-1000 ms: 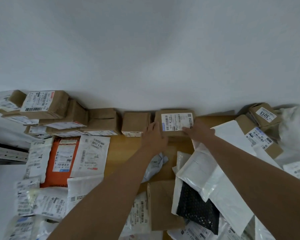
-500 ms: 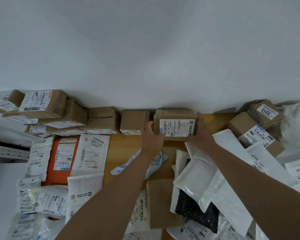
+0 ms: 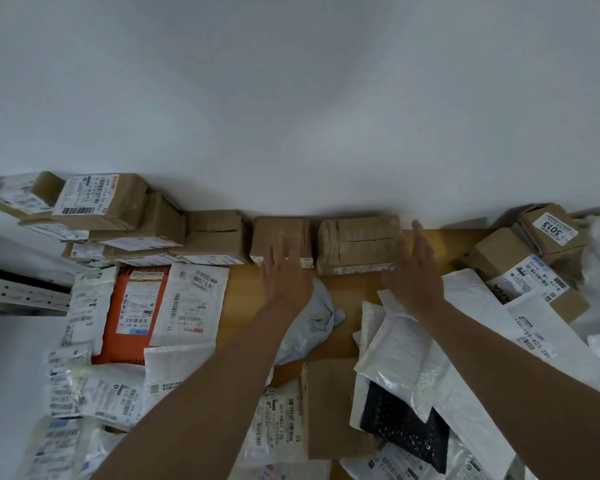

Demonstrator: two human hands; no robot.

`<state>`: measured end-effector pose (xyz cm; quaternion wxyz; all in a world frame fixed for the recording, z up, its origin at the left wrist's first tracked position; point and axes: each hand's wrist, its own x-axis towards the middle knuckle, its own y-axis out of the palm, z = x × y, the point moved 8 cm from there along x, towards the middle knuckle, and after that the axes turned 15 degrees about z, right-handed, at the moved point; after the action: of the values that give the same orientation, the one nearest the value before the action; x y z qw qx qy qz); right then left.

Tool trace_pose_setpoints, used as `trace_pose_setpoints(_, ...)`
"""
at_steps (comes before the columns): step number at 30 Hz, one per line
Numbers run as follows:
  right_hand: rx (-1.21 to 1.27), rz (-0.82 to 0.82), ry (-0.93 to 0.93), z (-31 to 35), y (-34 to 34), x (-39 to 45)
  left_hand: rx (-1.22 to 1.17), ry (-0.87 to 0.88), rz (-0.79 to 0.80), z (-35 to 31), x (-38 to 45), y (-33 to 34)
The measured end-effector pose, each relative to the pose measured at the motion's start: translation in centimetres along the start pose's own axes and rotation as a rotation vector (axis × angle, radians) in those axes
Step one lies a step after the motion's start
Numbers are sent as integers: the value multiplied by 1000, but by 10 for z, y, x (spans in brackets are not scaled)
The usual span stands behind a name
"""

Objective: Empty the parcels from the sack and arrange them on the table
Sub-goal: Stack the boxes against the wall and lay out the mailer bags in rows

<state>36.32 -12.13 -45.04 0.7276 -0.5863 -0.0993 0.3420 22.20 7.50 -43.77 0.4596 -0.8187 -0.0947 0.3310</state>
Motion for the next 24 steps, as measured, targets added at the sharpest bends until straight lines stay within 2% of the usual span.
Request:
trace_pose_setpoints(2, -191, 48, -102, 13, 5, 4, 154, -1, 42, 7, 11, 1)
trace_pose_setpoints(9, -130, 100, 33, -2, -7, 0, 434, -33, 157, 1, 28, -2)
trace_pose_setpoints(13, -98, 124, 33, -3, -9, 4, 424, 41, 173, -3, 37, 0)
trace_pose_setpoints(16, -53, 108, 61, -8, -11, 4, 330, 61, 182, -9, 35, -8)
trace_pose_setpoints(19, 15, 102, 80, -5, -6, 4, 233, 65, 120, -20, 14, -33)
trace_pose_setpoints(24, 34, 138, 11, 50, 10, 14, 379, 104, -70, -14, -29, -84)
